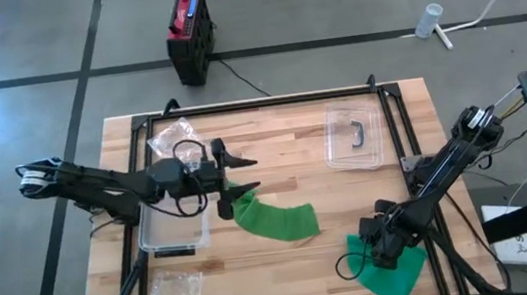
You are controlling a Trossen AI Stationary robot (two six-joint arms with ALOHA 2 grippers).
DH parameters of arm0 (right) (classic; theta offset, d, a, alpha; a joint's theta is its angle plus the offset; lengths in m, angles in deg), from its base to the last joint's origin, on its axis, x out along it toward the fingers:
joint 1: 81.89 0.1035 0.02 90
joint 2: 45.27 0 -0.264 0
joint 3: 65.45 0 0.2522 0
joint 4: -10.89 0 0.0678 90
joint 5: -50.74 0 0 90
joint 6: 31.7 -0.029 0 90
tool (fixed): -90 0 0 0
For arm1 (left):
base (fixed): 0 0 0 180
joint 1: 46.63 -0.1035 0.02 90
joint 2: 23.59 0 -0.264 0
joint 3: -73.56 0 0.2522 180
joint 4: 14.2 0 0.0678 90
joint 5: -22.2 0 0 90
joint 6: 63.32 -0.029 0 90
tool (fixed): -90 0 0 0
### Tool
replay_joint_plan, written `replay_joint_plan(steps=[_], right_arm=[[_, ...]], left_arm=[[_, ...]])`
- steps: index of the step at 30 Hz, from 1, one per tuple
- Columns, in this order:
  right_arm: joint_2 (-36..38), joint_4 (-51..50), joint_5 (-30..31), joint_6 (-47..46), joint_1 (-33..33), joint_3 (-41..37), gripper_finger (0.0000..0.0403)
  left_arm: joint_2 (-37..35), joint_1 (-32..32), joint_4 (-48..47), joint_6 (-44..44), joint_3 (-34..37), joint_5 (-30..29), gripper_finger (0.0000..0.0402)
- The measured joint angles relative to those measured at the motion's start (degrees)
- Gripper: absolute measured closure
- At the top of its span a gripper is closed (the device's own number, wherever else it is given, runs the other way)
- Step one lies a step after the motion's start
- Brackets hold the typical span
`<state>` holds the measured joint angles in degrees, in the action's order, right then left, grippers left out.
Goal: Roll bandage
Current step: Roll the light green bandage
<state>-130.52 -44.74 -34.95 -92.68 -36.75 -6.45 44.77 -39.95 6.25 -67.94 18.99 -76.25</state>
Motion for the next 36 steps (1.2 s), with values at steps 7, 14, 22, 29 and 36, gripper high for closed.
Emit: replay_joint_plan(steps=[7,14,22,29,36], right_arm=[[-1.9,1.0,0.1,2.0,-0.1,-0.7,0.0252],[-3.3,1.4,0.0,4.1,-1.6,-0.3,0.0297],[3.2,-9.7,6.5,9.0,-5.9,4.4,0.0392],[6.3,-17.7,21.1,18.4,-11.6,11.3,0.0383],[3.5,-17.8,30.1,38.3,-19.3,19.8,0.0395]], left_arm=[[4.0,0.0,7.8,1.0,4.8,0.0,0.017],[7.8,0.0,7.7,2.2,5.0,0.0,0.0171],[8.2,-1.1,8.9,2.3,7.2,-3.3,0.0171],[9.3,-1.2,12.9,8.8,7.3,2.8,0.0171],[14.8,-0.7,18.2,10.3,7.3,3.1,0.016]])
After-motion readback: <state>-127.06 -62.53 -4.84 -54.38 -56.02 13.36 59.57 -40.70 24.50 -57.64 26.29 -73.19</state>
